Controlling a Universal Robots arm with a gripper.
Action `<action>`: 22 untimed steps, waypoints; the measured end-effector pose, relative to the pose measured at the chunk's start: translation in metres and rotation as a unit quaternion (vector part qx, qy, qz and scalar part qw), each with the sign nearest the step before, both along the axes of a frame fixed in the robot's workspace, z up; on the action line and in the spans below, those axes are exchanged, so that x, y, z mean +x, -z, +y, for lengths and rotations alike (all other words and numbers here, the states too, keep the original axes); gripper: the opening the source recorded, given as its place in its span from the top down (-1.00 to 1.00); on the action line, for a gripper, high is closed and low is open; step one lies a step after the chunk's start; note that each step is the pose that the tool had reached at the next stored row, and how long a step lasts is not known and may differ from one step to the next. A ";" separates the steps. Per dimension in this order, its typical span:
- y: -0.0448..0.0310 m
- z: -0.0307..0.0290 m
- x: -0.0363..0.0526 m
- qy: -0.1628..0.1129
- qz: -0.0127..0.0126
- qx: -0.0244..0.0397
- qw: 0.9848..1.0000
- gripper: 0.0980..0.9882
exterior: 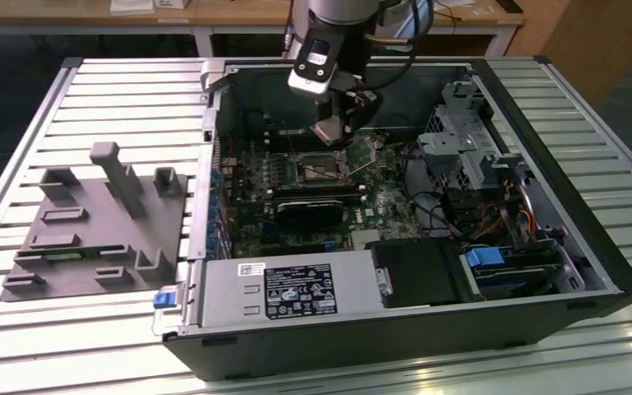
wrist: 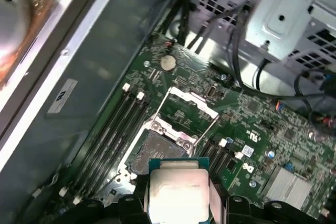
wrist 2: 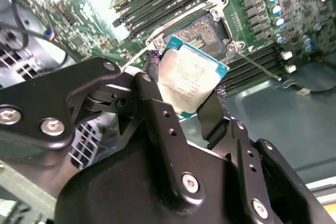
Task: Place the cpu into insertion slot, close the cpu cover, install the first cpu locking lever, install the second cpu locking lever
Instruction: 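Place the cpu into insertion slot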
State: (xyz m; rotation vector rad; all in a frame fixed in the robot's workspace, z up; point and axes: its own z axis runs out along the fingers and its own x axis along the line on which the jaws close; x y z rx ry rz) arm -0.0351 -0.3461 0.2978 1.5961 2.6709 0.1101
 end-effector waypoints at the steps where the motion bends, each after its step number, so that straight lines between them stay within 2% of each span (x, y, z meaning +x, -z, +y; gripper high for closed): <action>1: 0.0004 0.0000 0.0000 0.009 0.000 0.000 1.000 0.00; 6: 0.0025 0.0000 0.0000 0.055 0.000 0.000 0.999 0.00; 10: 0.0042 0.0000 0.0000 0.091 0.000 0.000 0.996 0.00; 14: 0.0060 0.0000 0.0000 0.127 0.000 0.000 0.992 0.00; 18: 0.0086 0.0000 -0.0001 0.163 0.000 0.000 0.987 0.00; 22: 0.0126 0.0003 -0.0017 0.185 0.000 0.000 0.983 0.00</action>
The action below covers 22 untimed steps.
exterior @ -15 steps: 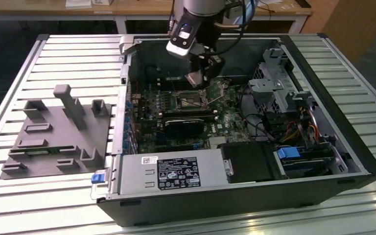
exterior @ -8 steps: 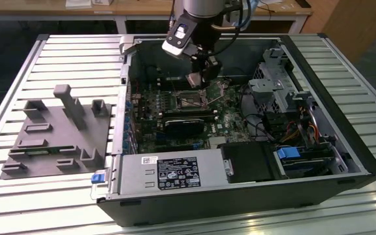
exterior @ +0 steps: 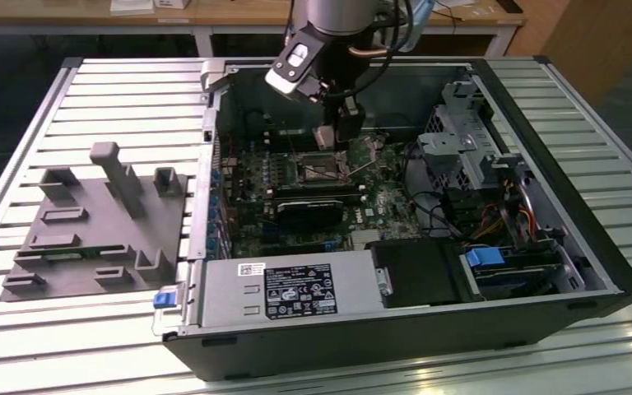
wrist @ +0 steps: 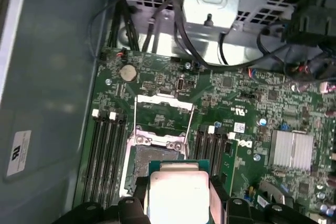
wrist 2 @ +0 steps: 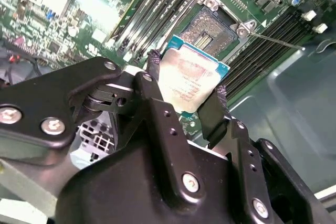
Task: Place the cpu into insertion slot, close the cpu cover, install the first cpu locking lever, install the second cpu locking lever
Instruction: 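Place the cpu into insertion slot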
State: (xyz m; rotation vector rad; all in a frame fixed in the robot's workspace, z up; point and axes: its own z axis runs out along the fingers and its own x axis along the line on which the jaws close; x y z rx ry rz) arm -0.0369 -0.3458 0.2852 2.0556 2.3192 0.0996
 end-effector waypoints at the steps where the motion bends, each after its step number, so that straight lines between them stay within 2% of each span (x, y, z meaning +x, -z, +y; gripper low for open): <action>1: 0.0010 0.0001 -0.0006 0.004 0.000 0.000 1.000 0.00; 9: 0.0097 0.0014 -0.0030 0.024 0.000 -0.005 1.000 0.00; 22: 0.0194 0.0036 -0.0042 0.055 0.000 -0.006 0.998 0.00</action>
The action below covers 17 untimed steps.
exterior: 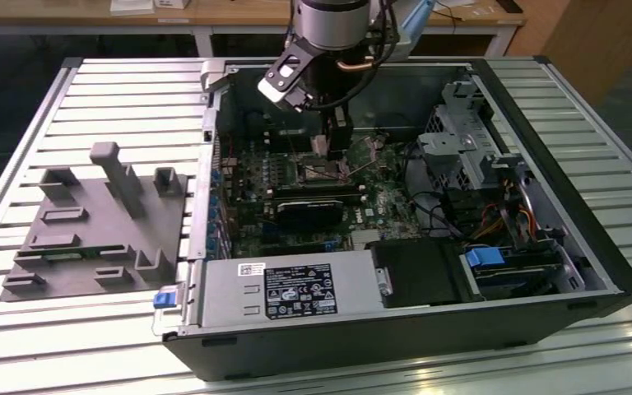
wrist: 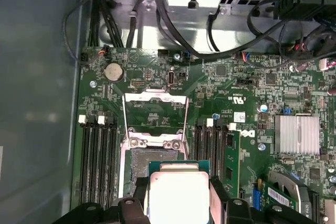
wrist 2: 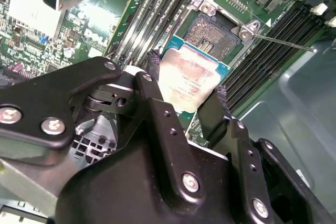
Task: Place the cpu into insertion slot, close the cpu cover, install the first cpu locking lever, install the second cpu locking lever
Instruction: 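Place the cpu into insertion slot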
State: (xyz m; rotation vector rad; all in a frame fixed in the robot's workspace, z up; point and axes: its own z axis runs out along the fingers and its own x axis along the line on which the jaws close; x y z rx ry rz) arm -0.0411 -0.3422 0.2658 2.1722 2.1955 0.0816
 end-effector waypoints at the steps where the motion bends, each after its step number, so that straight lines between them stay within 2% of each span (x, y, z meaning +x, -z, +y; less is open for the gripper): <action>1: 0.0008 0.0001 -0.0001 0.002 0.000 0.000 1.000 0.00; 10: 0.0107 0.0057 -0.0004 0.015 0.000 -0.001 1.000 0.00; 17: 0.0185 0.0061 -0.0013 0.010 0.000 -0.001 1.000 0.00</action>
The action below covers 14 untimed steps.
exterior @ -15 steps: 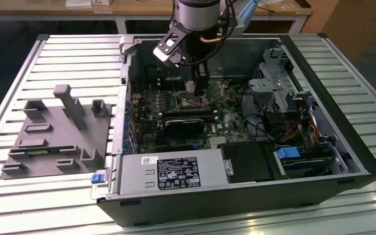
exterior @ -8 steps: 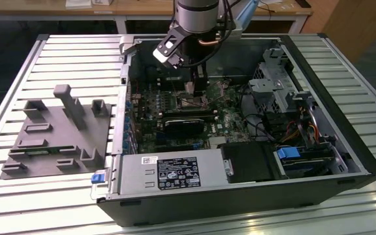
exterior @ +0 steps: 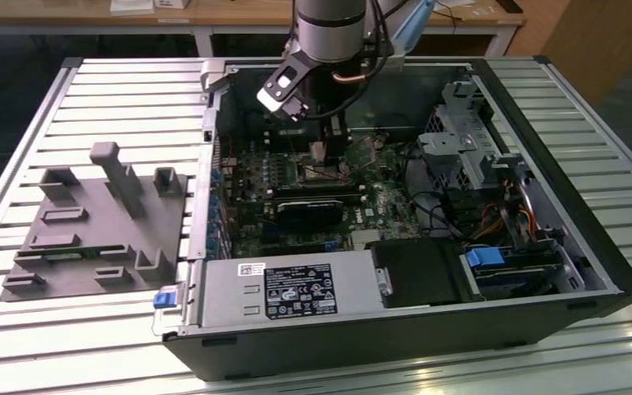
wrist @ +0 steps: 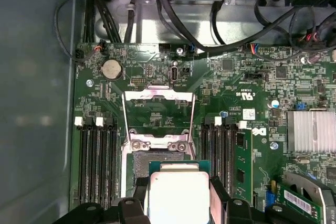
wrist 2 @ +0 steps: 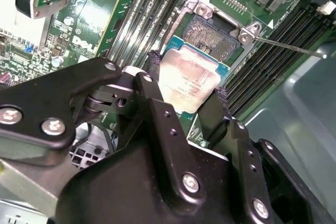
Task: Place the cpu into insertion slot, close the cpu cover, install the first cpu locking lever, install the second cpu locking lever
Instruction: 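Place the cpu into insertion slot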
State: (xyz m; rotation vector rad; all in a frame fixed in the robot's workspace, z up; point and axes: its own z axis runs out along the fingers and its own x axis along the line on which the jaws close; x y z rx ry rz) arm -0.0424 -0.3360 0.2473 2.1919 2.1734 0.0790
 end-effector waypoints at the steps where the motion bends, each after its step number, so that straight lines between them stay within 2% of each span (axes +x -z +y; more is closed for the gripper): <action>1: 0.0009 0.0000 -0.0002 -0.002 0.000 0.000 1.000 0.00; 14: 0.0097 0.0014 -0.0022 -0.022 0.000 0.000 1.000 0.00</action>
